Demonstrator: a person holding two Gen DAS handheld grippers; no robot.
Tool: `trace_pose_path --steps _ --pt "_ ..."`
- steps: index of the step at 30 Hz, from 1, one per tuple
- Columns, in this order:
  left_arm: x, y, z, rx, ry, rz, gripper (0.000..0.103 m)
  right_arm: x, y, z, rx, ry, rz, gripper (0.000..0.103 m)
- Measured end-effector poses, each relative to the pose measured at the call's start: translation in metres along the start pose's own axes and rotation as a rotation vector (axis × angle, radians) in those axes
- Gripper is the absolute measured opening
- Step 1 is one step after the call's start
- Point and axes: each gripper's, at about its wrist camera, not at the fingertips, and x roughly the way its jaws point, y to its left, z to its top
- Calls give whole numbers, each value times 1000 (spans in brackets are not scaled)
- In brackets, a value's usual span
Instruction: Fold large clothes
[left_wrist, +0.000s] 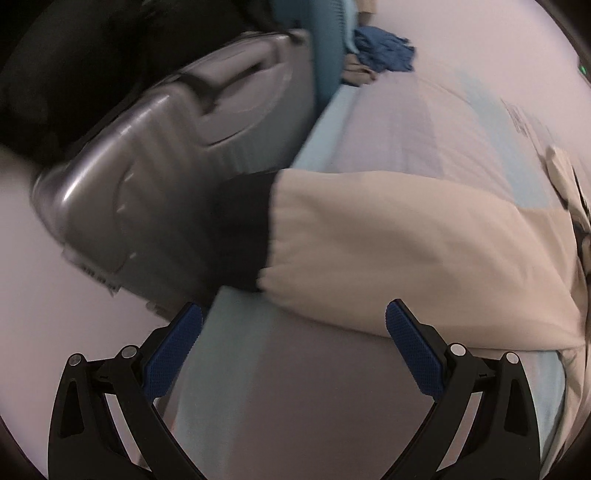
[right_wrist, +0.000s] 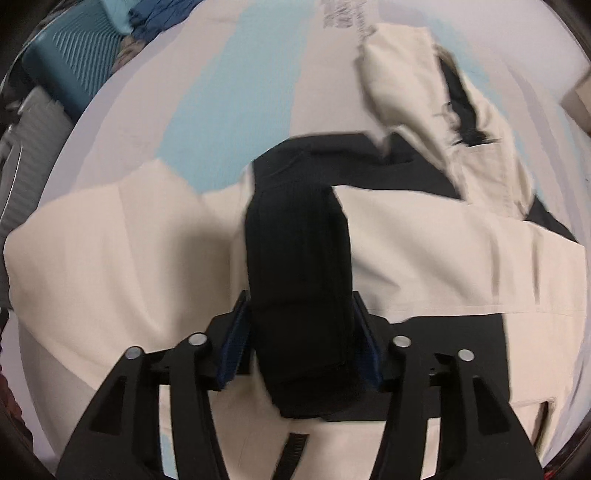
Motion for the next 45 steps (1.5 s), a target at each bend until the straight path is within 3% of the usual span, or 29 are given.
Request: trace_pose_path --steps 4,6,11,20,22,24,26,30,33,41,45 --pt "12 31 -3 -75 21 2 97 -3 22 -7 -70 -29 33 59" --pt "17 39 -4 -104 30 -5 97 -6 33 -10 -98 -41 34 68" --pt "33 40 5 -124 50 -41 97 -15 51 -19 -112 -57 164 83" --pt "78 22 23 -210 149 -112 97 -33 25 -22 -57 -89 186 82" --pt "84 23 27 -278 190 -133 89 -36 15 -23 -36 -93 193 82" --pt "84 24 30 -318 187 -153 67 -39 5 -24 -20 -97 195 82" --pt "80 23 31 -326 185 -192 52 -41 -5 -26 -2 -101 196 82" --pt "70 18 30 -292 171 -200 38 -42 -23 -31 12 -96 193 82" --pt "52 11 32 -242 134 -176 32 -43 -34 -35 24 -98 182 82" --pt "-23 -55 47 -113 -2 -202 32 -43 -71 -41 59 -108 164 82" --pt "-43 -94 50 -60 -34 -229 32 -45 -89 -44 83 -111 165 82"
